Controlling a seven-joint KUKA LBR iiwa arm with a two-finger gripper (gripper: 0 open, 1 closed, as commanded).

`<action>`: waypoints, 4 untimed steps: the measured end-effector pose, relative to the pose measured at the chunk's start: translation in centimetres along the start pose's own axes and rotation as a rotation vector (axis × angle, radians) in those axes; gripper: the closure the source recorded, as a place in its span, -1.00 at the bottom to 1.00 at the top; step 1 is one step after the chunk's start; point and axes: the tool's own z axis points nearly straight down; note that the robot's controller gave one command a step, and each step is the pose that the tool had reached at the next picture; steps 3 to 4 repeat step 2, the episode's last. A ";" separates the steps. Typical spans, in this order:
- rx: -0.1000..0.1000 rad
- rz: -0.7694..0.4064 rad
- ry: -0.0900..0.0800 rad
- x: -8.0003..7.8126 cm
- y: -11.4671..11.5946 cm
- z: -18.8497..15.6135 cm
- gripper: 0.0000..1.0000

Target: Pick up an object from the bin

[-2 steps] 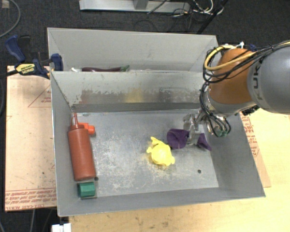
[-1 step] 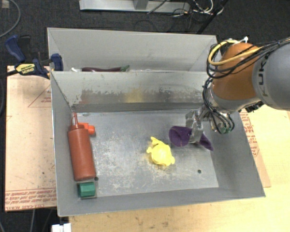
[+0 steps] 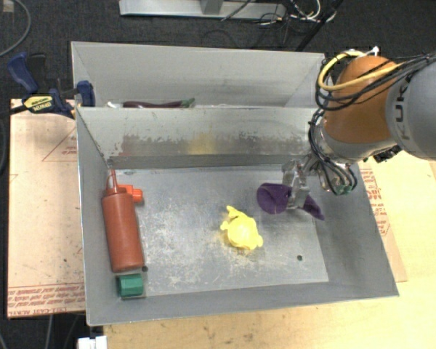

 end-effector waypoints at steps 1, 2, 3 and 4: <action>0.000 0.000 -0.001 0.0 0.0 -1.0 1.00; 0.000 -0.001 0.003 0.0 0.0 -2.1 1.00; 0.000 -0.001 0.003 0.0 0.0 -2.1 1.00; 0.000 -0.001 0.003 0.0 0.0 -2.1 1.00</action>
Offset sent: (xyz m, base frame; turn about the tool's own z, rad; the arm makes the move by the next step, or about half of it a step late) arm 0.0002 -0.0001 0.0555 0.0000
